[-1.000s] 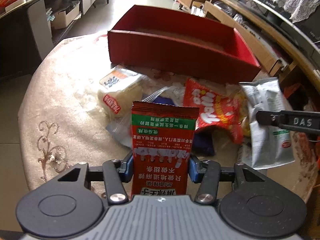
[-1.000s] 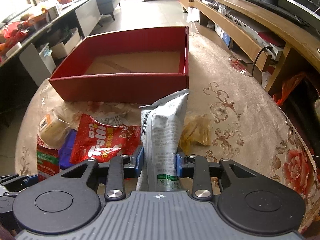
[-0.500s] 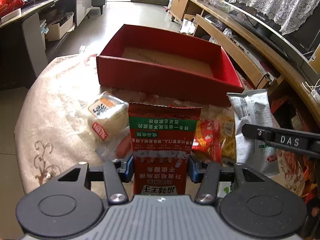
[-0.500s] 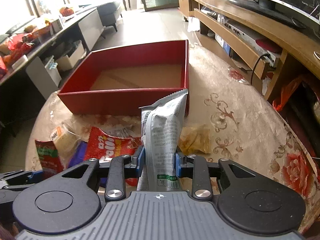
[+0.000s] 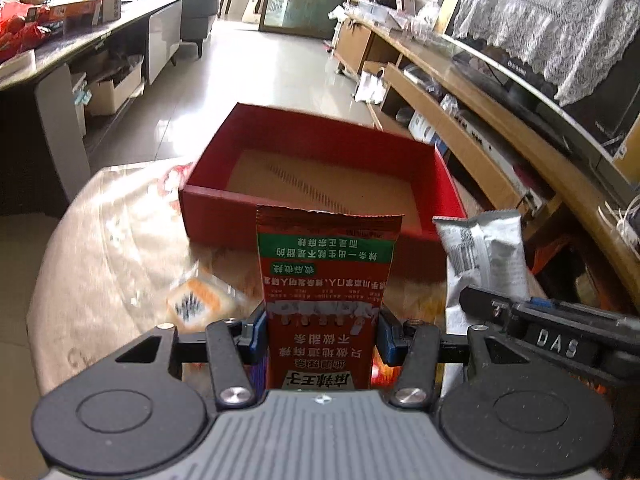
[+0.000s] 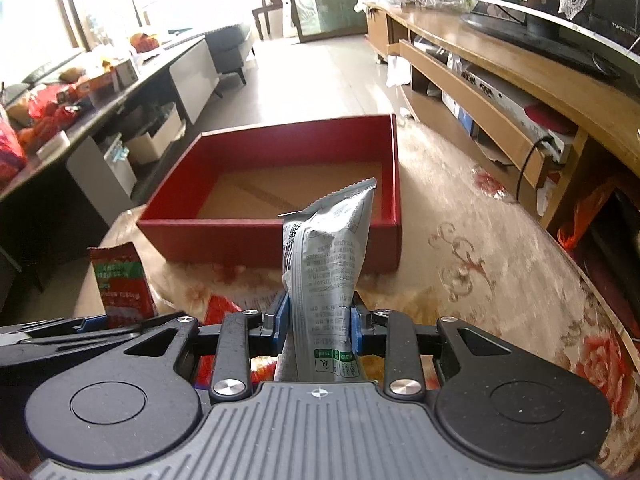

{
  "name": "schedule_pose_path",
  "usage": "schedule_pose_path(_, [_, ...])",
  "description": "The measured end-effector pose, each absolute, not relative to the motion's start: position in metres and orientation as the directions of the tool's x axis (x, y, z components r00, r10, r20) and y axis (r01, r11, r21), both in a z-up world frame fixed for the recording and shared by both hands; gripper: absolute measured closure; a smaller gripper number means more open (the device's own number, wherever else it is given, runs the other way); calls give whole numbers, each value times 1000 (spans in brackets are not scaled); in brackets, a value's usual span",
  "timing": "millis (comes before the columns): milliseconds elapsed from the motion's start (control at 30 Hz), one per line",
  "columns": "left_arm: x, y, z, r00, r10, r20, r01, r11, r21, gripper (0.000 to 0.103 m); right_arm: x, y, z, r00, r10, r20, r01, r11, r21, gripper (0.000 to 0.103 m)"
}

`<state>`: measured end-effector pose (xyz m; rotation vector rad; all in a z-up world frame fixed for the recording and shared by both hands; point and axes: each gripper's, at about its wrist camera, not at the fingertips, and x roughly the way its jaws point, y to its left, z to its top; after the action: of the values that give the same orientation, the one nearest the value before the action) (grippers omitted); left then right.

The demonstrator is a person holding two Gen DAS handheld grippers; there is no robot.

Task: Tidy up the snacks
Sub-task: 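Lift both held packets and carry them over the red box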

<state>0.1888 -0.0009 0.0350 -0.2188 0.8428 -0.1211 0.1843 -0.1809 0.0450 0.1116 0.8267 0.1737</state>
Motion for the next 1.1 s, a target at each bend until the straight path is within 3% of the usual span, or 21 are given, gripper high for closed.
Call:
schedule_pose_path(733, [298,-5,82,760,-168,-628,12,969,-246,53,262,-177,72,732,201,-651,-99,977,190,66])
schedule_pose_path(1100, [354,-13,58,737,-108,-667,-18,983,-180,53,307,-178,57,729,200,-655,-92,976,196,66])
